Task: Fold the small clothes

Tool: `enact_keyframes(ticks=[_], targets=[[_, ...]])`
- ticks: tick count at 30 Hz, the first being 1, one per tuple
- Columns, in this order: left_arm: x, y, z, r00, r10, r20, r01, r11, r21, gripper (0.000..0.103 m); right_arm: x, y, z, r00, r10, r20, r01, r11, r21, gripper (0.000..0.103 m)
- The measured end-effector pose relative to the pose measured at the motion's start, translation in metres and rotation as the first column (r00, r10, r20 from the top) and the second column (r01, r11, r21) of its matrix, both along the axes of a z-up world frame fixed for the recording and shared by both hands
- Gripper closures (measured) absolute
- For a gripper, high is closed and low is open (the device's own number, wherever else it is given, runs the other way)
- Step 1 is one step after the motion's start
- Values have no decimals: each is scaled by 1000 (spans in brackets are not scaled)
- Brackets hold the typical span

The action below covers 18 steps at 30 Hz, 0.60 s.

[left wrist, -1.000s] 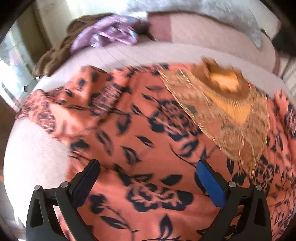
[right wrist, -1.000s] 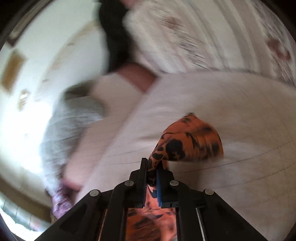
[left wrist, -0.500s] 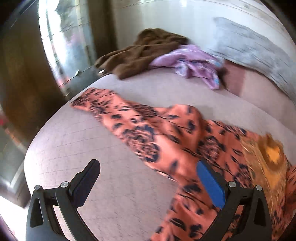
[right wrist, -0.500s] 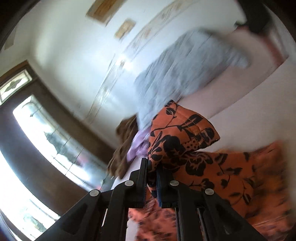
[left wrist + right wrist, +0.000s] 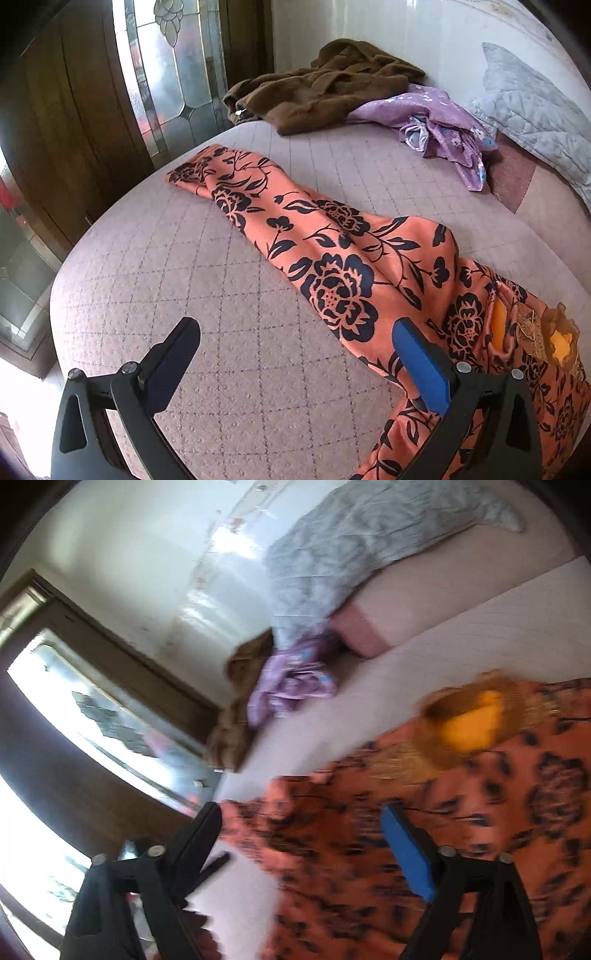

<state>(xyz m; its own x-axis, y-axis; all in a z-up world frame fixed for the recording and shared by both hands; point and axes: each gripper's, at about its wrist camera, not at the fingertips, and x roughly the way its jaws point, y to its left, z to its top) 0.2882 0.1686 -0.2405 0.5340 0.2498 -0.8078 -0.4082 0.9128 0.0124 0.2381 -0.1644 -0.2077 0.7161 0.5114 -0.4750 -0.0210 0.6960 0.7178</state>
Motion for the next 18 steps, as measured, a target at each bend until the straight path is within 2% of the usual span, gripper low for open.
enact_keyframes(ticks=[1, 4, 7, 10, 12, 13, 14, 16, 18], targets=[[-1, 4, 0, 1000, 14, -7, -14, 1000, 0, 0, -1, -5, -5, 1000, -1, -16, 1, 1000, 3, 37], [-1, 16, -3, 998, 62, -27, -62, 998, -3, 0, 1, -9, -18, 998, 7, -66, -8, 1000, -12, 46], [-3, 30, -4, 993, 108, -42, -108, 994, -10, 0, 12, 16, -27, 994, 69, -79, -71, 997, -24, 46], [-1, 44, -6, 987, 151, -51, -152, 988, -20, 0, 26, 56, -37, 988, 131, -84, -138, 987, -84, 47], [2, 53, -8, 983, 174, -58, -176, 984, -25, 0, 37, 81, -45, 983, 162, -90, -171, 980, -107, 49], [6, 59, -10, 980, 187, -61, -190, 981, -36, 0, 43, 93, -52, 978, 179, -102, -190, 976, -110, 53], [8, 65, -12, 978, 197, -66, -200, 979, -45, 0, 48, 105, -60, 971, 202, -128, -217, 970, -108, 57], [13, 79, -19, 967, 238, -88, -242, 969, -45, 0, 52, 127, -77, 939, 282, -195, -299, 952, -64, 57], [14, 92, -26, 954, 279, -109, -287, 956, -62, 0, 40, 139, -80, 910, 382, -159, -385, 923, 18, 57]])
